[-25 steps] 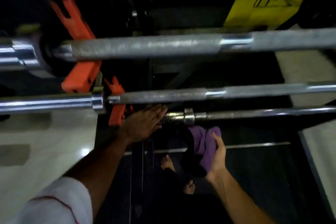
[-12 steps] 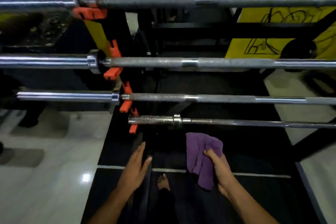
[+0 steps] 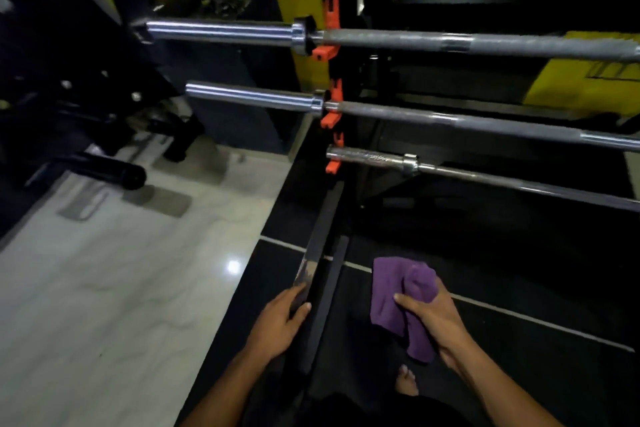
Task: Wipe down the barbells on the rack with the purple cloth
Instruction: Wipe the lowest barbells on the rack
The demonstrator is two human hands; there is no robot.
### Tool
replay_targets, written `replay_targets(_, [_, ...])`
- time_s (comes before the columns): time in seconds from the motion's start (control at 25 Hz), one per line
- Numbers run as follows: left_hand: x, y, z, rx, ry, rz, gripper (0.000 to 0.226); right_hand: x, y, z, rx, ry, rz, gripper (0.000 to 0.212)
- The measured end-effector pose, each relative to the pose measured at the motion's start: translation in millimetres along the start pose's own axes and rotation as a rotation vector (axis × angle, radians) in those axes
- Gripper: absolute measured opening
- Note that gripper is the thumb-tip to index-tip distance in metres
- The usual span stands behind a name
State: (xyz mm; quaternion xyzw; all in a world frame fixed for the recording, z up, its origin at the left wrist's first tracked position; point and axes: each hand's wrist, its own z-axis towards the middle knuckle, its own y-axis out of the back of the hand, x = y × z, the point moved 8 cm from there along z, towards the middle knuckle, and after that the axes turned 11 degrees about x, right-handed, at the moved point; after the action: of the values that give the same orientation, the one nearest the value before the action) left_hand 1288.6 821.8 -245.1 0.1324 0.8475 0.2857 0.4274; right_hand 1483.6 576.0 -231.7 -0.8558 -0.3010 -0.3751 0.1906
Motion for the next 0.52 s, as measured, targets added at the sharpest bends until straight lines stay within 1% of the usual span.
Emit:
replay_targets(0.04, [13,2,-13,0.013,0.015,0.001,0.054,-3,-11,-2,0.025,-0.015,-0.006,0.03])
replay_targets(0.08, [28,5,-24,0.016,0.03,0.002,0.054,-10,-21,-2,0.041,-0.028,-0.006,0.021])
replay_targets(0.12, [43,10,-34,0.016,0.051,-0.001,0.052,-17,-33,-2,0.033,-0.036,-0.029,0.019])
replay_targets(0.2, [72,20,-55,-0.008,0.098,-0.02,0.052,-32,-58,-2,0.01,-0.041,-0.084,0.028])
replay_targets(0.24, [86,23,-64,-0.025,0.115,-0.041,0.053,-38,-73,-2,0.01,-0.052,-0.086,0.028])
replay_targets(0.36, [142,34,-101,-0.063,0.126,-0.145,0.053,-52,-144,-4,0.055,-0.099,-0.097,0.016])
replay_targets(0.44, [184,43,-127,-0.053,0.115,-0.197,0.052,-58,-197,-5,0.077,-0.09,-0.099,0.015])
replay_targets(0.52, [223,61,-150,-0.008,0.097,-0.207,0.051,-67,-247,-10,0.06,-0.047,-0.031,0.016])
